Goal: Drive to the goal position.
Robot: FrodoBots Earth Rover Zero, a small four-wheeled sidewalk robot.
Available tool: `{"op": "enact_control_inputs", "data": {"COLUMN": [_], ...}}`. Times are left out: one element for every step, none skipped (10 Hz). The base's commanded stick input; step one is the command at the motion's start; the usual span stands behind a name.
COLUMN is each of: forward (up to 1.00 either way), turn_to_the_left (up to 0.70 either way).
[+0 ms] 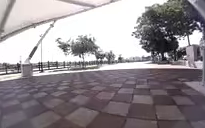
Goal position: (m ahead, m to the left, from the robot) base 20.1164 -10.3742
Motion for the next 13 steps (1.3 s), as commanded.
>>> {"op": "enact_control_inputs", "data": {"forward": [0.45,0.45,0.45,0.45,0.45,0.45,0.45,0.45,0.45,0.45,0.45,0.45,0.45], "turn_to_the_left": [-0.27,-0.27,-0.27,-0.27,-0.27,-0.27,-0.27,-0.2,-0.08,0.0,0.0,0.0,0.0]}}
